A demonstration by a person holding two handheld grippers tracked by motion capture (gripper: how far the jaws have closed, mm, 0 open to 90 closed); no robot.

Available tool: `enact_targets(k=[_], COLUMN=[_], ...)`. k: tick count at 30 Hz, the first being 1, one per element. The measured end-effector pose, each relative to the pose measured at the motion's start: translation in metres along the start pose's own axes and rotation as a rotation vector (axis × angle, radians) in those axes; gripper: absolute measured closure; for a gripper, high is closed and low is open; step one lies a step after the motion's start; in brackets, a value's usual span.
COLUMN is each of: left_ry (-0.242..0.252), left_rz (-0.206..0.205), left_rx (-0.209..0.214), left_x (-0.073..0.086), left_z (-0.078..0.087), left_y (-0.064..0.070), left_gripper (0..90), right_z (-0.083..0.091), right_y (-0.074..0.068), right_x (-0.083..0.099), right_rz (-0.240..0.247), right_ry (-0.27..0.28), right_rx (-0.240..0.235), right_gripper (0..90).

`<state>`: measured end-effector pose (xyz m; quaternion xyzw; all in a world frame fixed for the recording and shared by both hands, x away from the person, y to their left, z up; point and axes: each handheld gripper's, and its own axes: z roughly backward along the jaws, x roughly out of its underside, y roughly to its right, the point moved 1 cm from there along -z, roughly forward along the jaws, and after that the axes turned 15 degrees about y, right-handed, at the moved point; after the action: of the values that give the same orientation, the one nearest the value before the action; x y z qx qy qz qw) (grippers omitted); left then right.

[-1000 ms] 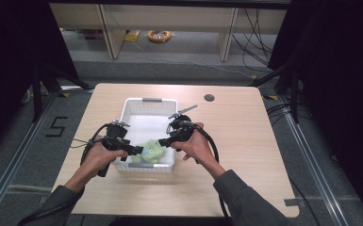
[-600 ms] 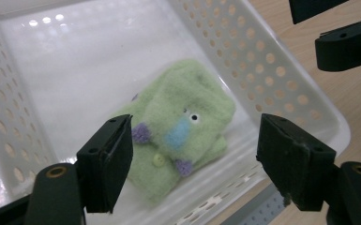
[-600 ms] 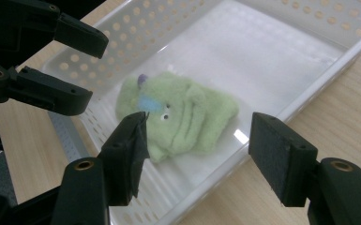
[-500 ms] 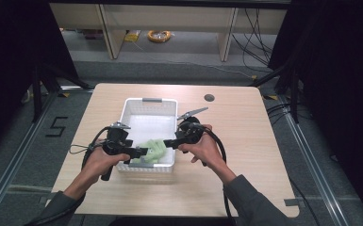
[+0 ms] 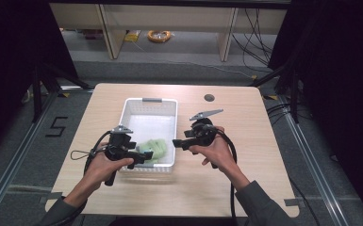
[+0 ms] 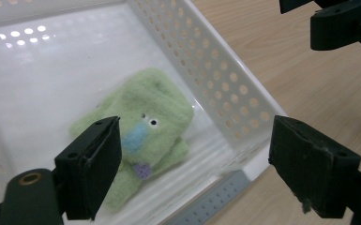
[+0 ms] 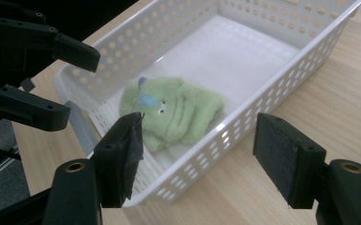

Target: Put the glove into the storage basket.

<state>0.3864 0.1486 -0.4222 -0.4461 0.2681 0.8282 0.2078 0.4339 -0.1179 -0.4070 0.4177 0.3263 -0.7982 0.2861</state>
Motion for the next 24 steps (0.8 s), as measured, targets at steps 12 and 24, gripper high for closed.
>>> enact_targets(k=[12,24], left_ry=[0.030,0.041], left_rz=[-0.028,-0.043], left_rx=[0.059,0.091], left_x=[0.008,0.014], left_z=[0.002,0.003], left_y=[0.024,0.035], left_gripper=[17.3,17.6], right_z=[0.021,0.050], right_y=[0.003,0.009], right_x=[0.011,0.029], right_rz=[0.014,0.019], right_ry=[0.033,0.072], right_rx=[0.001,0.029], right_gripper=[33.9,33.3])
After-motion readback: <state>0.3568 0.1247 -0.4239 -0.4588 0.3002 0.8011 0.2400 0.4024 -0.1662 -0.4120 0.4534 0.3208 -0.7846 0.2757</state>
